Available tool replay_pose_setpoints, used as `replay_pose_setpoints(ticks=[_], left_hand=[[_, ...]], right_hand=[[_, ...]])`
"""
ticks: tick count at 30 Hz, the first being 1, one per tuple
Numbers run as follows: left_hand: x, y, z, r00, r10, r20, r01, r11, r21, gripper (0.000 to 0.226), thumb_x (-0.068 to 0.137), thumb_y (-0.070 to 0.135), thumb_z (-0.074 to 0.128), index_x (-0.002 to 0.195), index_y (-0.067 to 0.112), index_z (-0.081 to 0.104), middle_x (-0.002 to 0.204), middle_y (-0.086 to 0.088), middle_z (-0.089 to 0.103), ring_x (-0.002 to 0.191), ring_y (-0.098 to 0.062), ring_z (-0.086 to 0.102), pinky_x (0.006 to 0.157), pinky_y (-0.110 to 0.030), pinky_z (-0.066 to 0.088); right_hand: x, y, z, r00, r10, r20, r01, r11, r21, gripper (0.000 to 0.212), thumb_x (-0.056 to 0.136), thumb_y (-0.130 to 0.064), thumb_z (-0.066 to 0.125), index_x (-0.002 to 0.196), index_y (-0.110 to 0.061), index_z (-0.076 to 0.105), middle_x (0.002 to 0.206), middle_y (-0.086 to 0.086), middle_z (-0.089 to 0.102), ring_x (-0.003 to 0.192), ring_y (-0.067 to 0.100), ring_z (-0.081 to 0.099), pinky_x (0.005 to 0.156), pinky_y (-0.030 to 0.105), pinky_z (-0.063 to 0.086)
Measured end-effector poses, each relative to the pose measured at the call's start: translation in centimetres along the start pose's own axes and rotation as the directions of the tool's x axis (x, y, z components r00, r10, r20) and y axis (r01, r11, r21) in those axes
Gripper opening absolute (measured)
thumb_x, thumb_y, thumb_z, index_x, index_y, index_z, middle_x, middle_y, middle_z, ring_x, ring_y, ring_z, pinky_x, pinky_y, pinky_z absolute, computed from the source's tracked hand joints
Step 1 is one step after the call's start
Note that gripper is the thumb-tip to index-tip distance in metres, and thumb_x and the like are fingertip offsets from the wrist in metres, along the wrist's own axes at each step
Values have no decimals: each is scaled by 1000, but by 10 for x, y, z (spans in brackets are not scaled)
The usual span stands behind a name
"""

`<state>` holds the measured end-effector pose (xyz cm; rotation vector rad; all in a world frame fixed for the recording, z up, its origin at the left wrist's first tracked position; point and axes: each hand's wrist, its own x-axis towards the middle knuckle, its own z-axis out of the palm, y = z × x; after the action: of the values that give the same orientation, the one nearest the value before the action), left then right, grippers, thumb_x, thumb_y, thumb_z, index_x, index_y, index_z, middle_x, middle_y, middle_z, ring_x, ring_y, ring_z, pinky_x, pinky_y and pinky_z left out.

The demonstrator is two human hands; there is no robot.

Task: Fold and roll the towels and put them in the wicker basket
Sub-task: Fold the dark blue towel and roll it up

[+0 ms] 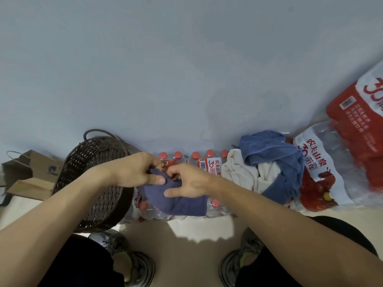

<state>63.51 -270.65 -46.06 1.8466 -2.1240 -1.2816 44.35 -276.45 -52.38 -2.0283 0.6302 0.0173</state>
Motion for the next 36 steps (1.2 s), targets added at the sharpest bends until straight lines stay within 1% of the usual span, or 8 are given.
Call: replay_pose_setpoints(ticks=[2,6,12,16,20,26,30,36], left_hand=[[3,2,3,998,36,-42,-39,997,-68,20,93,29,65,75,26,57,69,12,58,63,-4,51,62,-22,42],[10,2,4,987,51,-151,-62,995,-72,22,95,37,57,78,23,55,70,7,59,64,-9,52,62,-24,43],[14,-9,-1,945,37,-325,-128,956,-263,21,80,39,73,84,19,71,73,3,73,62,-1,61,59,-17,48],[19,-32,-4,934,-58,-353,-13,981,-195,34,79,50,69,83,16,70,74,-3,73,64,-9,63,64,-30,50],[15,-60,-5,952,-161,-262,114,976,-185,35,77,49,73,81,14,68,75,-1,73,69,-17,67,66,-34,53],[12,-75,11,954,-284,101,301,878,-372,21,79,26,79,75,15,62,58,9,66,56,-8,64,49,-20,50],[16,-77,20,916,-335,221,399,818,-415,11,86,13,73,85,6,65,74,-5,70,67,-18,70,55,-26,55],[17,-73,29,831,-399,387,531,776,-341,11,86,1,69,97,4,73,99,-12,74,98,-30,70,81,-40,60]], right_hand=[[2,1,-1,998,50,34,-50,999,2,22,79,-32,78,83,-26,57,76,-11,61,66,3,57,60,23,46],[5,10,-3,975,174,141,-157,980,-125,38,79,-37,79,104,-14,62,93,5,68,84,25,64,77,41,55],[-5,40,-13,860,396,323,-387,917,-95,47,84,-33,76,123,-10,63,121,6,66,109,27,61,99,40,49],[-24,71,-12,736,538,412,-543,832,-117,25,86,-28,74,100,-9,64,96,0,64,91,21,59,84,30,49],[-42,94,-16,757,584,293,-637,760,131,13,82,-25,79,81,-13,74,76,-1,66,70,16,60,68,26,52],[-54,110,-27,730,644,228,-679,645,351,28,73,-17,83,99,-11,76,105,3,73,101,23,65,80,33,55],[-61,120,-18,732,638,237,-679,656,329,31,65,-1,85,92,-14,76,102,6,73,103,28,66,85,37,59],[-66,133,-15,745,653,138,-642,644,417,22,94,-5,59,111,-9,70,115,9,68,110,33,63,96,45,54]])
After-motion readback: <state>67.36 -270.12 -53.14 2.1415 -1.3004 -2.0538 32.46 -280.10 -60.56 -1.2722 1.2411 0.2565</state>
